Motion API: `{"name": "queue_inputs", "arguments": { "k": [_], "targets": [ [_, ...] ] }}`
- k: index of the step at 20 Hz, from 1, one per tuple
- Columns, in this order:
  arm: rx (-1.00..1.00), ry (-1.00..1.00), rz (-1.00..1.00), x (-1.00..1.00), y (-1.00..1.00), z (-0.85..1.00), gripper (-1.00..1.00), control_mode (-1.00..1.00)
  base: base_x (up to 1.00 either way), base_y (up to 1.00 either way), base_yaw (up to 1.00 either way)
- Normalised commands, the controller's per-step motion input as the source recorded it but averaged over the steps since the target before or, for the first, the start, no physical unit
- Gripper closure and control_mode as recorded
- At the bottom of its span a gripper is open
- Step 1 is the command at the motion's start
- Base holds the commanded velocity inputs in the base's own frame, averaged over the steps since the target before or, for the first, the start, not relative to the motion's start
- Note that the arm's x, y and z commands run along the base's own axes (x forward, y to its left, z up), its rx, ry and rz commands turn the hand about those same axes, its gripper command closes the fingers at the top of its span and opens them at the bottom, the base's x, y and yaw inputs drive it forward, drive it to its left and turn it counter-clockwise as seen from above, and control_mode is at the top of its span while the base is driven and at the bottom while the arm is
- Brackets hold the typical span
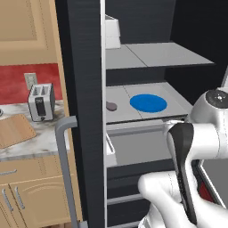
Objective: Retrieve the chicken drumstick from the fridge and place it on the cutting board.
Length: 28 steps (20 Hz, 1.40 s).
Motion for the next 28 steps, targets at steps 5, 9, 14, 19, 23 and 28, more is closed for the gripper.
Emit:
{"name": "queue_inputs", "arguments": {
  "k": [5,9,14,19,23,28],
  "targets": [
    [0.05,0.0,0.01,-0.05,0.0,0.28,1.0,-1.0,0.0,0.0,0.0],
    [0.0,0.0,0.0,0.0,0.0,0.0,1.0,-1.0,0.0,0.0,0.0],
    [0.0,0.0,0.0,0.0,0.0,0.0,1.0,-1.0,0.0,0.0,0.0],
    [0.0,0.0,0.01,-0.02,0.01,0.0,1.0,-1.0,0.0,0.0,0.0],
    [0.0,0.0,0.0,-0.08,0.0,-0.01,1.0,1.0,-0.4,0.01,0.0],
    [0.0,0.0,0.0,0.0,0.0,0.0,1.0,1.0,-0.73,0.13,-0.01]
  ]
}}
